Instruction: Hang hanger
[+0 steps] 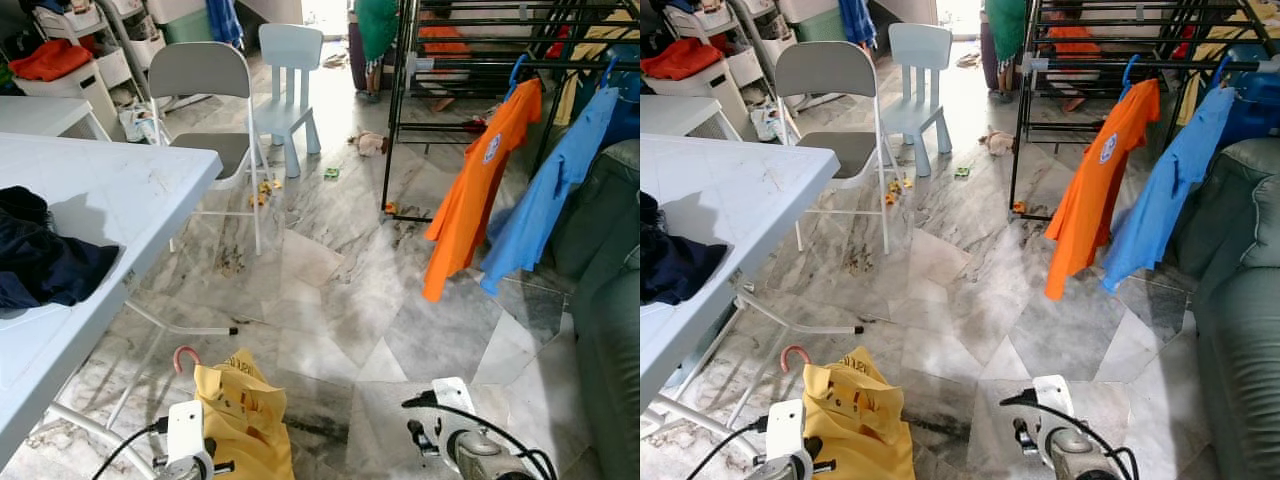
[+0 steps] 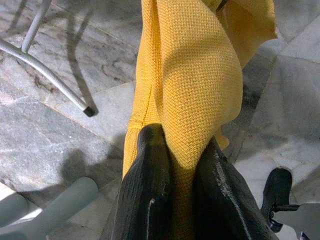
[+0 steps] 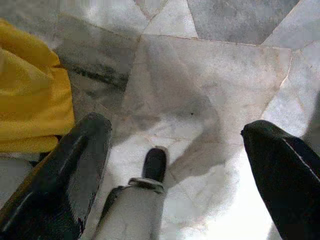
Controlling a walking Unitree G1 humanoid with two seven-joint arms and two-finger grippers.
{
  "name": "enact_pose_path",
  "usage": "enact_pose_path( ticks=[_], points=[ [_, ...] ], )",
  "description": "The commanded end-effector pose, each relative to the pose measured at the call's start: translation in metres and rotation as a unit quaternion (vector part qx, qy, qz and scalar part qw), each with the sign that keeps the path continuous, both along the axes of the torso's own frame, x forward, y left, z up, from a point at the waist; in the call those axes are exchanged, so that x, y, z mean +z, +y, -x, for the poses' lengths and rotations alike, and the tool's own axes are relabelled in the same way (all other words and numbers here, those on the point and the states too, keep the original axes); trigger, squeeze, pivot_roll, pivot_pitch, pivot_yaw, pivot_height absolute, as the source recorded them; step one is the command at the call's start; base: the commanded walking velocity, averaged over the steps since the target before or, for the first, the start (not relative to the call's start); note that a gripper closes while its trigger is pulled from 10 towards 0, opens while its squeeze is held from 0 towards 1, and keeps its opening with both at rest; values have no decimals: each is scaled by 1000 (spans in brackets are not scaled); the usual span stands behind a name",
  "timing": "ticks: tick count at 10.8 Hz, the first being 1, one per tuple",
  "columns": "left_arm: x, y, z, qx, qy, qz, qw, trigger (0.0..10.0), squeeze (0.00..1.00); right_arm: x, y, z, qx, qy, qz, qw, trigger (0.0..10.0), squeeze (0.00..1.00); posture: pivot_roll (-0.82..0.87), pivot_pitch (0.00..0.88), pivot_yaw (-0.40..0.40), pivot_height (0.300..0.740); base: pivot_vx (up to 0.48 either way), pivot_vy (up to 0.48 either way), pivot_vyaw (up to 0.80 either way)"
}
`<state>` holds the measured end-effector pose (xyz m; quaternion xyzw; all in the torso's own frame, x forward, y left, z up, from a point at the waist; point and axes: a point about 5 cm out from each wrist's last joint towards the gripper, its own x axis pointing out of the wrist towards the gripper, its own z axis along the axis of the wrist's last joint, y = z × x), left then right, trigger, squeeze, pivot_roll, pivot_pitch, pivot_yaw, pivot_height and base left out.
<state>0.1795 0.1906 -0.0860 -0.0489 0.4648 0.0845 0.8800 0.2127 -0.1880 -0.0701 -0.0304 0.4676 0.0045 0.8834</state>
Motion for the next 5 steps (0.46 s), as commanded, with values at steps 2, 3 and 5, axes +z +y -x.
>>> enact_pose_path(
  ticks=[2, 3, 5],
  points=[
    [4, 8, -6, -3, -10, -12, 1000, 10000, 0, -1, 1, 2, -17, 3, -3, 1000, 10000, 0, -111, 0, 91, 740, 0, 0, 0],
    [4, 8, -6, -4, -9, -14, 1000, 10000, 0, -2, -1, 3, -17, 4, 0, 1000, 10000, 0, -114, 0, 95, 740, 0, 0, 0],
    [5, 8, -7, -12, -9, -17, 1000, 10000, 0, -3, -7, 7, -18, 9, 12, 1000, 10000, 0, -117, 0, 92, 740, 0, 0, 0]
  ],
)
